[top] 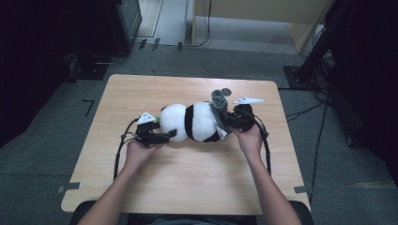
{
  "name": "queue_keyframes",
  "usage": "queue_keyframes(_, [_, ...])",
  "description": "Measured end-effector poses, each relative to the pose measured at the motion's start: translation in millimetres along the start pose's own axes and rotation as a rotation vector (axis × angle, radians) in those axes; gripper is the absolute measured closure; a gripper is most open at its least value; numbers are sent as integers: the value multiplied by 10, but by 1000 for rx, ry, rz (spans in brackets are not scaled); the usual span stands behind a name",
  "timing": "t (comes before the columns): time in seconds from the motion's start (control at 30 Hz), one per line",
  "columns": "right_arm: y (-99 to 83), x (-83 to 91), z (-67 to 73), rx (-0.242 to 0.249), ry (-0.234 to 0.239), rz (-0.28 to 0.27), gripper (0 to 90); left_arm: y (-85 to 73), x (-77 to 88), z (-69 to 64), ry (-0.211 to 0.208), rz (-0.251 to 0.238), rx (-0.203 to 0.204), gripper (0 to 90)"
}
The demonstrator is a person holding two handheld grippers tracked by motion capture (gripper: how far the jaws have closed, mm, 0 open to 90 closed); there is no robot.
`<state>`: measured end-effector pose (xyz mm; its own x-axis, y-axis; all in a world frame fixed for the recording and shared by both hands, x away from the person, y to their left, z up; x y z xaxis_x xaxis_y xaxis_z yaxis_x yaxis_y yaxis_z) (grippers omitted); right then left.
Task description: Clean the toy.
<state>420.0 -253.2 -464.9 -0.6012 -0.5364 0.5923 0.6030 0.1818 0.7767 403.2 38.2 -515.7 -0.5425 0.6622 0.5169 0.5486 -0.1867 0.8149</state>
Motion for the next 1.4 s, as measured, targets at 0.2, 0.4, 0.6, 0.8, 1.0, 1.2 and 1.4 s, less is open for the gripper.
queue_keyframes(0.2, [-26,-31,-15,-11,-6,2,731,3,-4,-6,5,-4,-2,189])
queue_keyframes(0.4, [-98,-115,-66,-43,-4,31,731,5,-8,-7,5,-9,-2,188])
queue_keyframes(0.6, [-253,-287,-64,-21,-27,100,731,-3,-8,-3,3,-7,-2,186])
queue_keyframes(0.8, [-371,-415,-105,-10,-37,147,719,-4,-9,-2,2,-9,-2,185])
queue_keyframes(1.0, [-410,-456,-147,-18,-20,153,710,-6,-8,5,-1,-8,-3,184])
queue_keyframes(1.2, [-394,-425,-149,-18,-17,162,720,-11,-4,9,-5,-2,-2,182])
queue_keyframes(1.4, [-355,-308,-208,-27,-26,171,728,-4,2,3,4,-5,-13,183])
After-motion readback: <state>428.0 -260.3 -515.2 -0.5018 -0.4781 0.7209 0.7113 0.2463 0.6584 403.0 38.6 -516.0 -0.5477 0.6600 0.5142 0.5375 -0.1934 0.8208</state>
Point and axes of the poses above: each handheld gripper's, and its own axes: x roughly backward along the jaws, y roughly out of its top, z roughly to its left, the point moved 5 cm from there along -x, roughly forward along the jaws
